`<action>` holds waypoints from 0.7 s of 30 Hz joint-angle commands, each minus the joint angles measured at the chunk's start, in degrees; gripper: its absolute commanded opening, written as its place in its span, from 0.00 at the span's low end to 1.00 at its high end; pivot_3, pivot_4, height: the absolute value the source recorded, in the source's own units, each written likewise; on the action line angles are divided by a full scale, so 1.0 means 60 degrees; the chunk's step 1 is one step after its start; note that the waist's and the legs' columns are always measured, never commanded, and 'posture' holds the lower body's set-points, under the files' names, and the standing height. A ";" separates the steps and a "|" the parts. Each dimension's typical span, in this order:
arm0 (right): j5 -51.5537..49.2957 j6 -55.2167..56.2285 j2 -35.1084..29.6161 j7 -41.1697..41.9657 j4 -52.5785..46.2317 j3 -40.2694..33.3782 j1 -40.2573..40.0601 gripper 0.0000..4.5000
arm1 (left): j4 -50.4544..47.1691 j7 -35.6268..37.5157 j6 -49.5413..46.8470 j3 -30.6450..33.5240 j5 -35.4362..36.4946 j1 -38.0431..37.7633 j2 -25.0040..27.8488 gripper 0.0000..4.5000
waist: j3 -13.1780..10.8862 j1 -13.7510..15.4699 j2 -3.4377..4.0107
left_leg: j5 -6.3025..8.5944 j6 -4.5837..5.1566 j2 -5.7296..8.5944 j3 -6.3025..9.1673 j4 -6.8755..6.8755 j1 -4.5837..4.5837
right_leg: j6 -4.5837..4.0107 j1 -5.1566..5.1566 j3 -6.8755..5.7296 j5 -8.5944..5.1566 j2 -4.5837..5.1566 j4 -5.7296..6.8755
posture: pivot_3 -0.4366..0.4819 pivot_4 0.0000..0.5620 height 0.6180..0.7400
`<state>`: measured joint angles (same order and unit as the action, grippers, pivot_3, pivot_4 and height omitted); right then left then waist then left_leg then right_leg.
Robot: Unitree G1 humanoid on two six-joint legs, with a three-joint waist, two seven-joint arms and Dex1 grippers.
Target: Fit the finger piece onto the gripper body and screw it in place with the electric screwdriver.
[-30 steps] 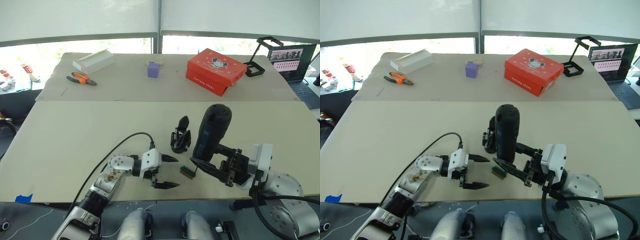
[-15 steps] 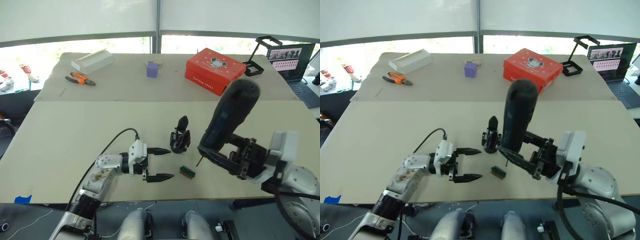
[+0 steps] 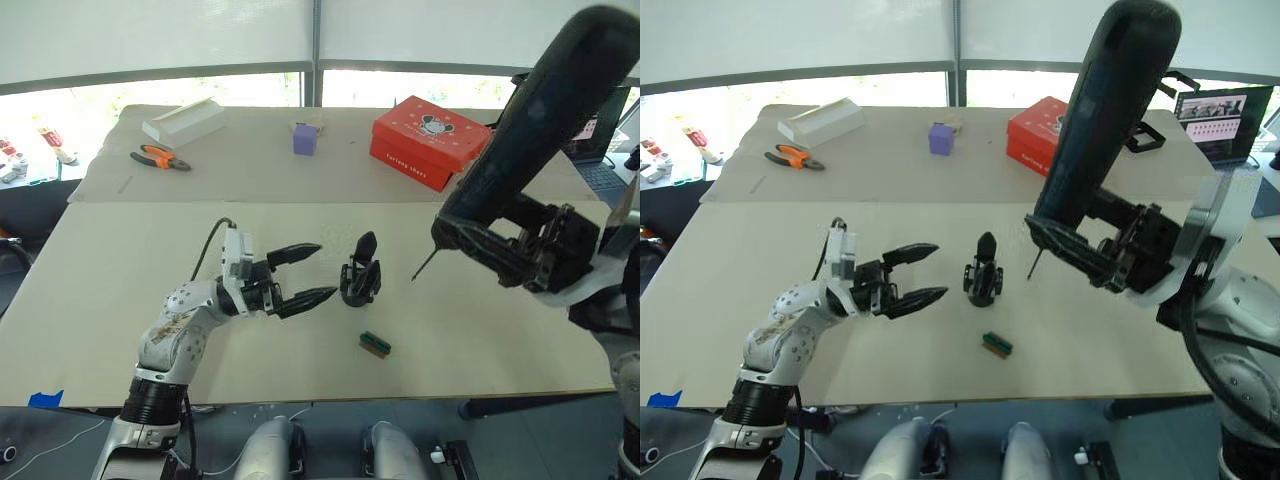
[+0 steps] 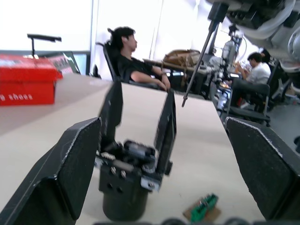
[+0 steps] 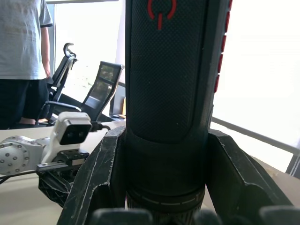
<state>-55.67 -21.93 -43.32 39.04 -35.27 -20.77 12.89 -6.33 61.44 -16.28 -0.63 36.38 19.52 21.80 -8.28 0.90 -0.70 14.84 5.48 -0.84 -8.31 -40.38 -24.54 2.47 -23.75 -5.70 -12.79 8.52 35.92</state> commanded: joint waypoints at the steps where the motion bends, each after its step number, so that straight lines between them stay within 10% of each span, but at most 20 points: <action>1: -0.0464 -0.0012 -0.0048 -0.0001 0.0247 -0.0230 0.0765 0.43 | -0.0394 -0.0182 -0.0079 0.0258 0.0301 0.0242 -0.0056 1.00 | 0.0000 -0.0009 0.0000 | 0.0000 0.0000 0.0000 0.0000 0.0001 0.0001 | 0.0000 0.0002 0.0000 0.0000 0.0000 -0.0001 | 0.48 0.27 1.00; 21: 0.0200 -0.0467 0.1065 0.0157 0.1446 0.1670 0.3242 0.43 | 0.1032 0.0069 0.2103 0.0235 -0.1330 -0.0607 0.0182 1.00 | 0.0000 -0.0037 0.0001 | -0.0002 -0.0005 -0.0002 -0.0012 0.0004 0.0005 | 0.0001 0.0001 0.0001 0.0001 -0.0004 -0.0007 | 0.48 0.27 1.00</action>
<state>-55.63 -26.13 -37.42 39.93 -26.30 -10.56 30.62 -0.20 61.38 -5.78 1.16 29.23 16.14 23.03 -8.28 0.67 -0.70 14.83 5.46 -0.85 -8.39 -40.36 -24.51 2.48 -23.75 -5.69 -12.78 8.50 35.87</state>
